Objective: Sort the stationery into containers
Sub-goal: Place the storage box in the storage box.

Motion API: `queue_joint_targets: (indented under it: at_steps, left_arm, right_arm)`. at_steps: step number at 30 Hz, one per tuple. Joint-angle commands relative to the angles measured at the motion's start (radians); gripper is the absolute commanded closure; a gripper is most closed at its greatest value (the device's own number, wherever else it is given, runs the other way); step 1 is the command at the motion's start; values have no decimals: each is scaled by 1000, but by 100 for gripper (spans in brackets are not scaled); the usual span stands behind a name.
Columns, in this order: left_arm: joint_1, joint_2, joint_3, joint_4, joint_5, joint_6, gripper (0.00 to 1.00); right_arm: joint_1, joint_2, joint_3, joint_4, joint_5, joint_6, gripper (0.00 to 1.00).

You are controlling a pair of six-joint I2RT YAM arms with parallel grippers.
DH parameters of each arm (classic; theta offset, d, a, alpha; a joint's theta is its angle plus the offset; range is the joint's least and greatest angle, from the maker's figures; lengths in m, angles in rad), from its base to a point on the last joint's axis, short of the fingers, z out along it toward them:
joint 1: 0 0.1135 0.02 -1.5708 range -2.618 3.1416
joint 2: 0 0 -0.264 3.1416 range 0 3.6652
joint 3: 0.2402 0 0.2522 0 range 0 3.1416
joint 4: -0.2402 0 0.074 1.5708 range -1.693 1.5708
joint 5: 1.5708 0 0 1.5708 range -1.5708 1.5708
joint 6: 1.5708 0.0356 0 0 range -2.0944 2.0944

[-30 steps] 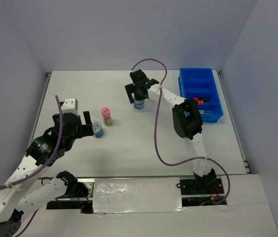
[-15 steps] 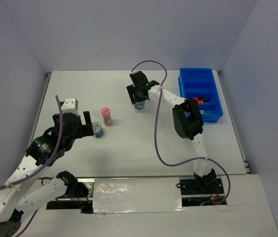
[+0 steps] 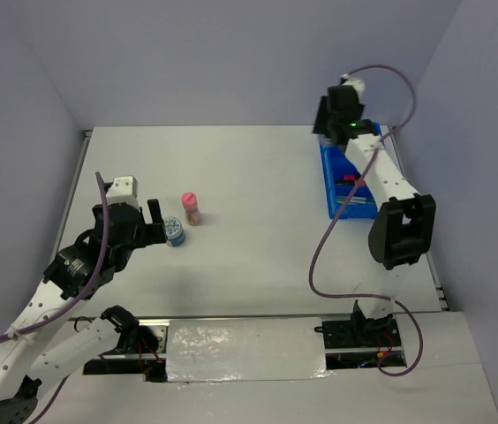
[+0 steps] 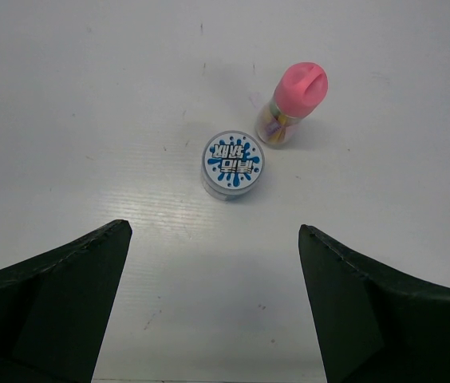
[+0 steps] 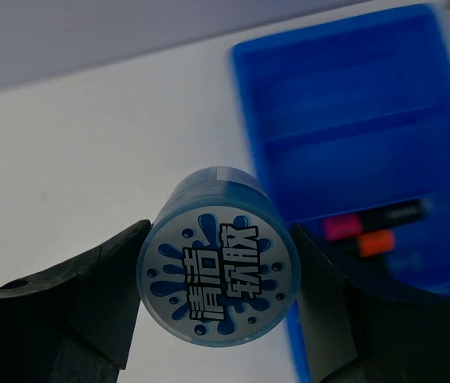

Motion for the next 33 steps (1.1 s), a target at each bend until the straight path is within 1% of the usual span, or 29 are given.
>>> queue_joint_targets:
  at_steps: [1,2,7,11,14,18,22,29,33]
  left_arm:
    - [5,-19,1,38,13,20,1]
    - [5,-20,1,40,13,22,1]
    - [5,-16,-1,44,25,26,1]
    - [5,-8,-1,46,33,29,1]
    - [5,-3,-1,49,40,32,1]
    - [3,-3,-2,51,46,37,1]
    - [5,-5,-4,54,49,37,1]
    - [3,0,-2,54,56,40,1]
    - [5,-2,-4,55,59,40,1]
  right_arm:
    - [-99,-25,11,33,124,58,100]
    - [-133,-11,25,26,124,56,100]
    - [-201,60,71,40,130,58,100]
    - [-245,89,69,70,51,69,100]
    - [-248,121,84,87,20,43,100]
    - [-248,176,137,59,11,32,100]
    - [-253,207,121,95,-29,35,100]
    - [-252,253,156,87,-26,27,100]
    - [-253,265,146,90,-20,27,100]
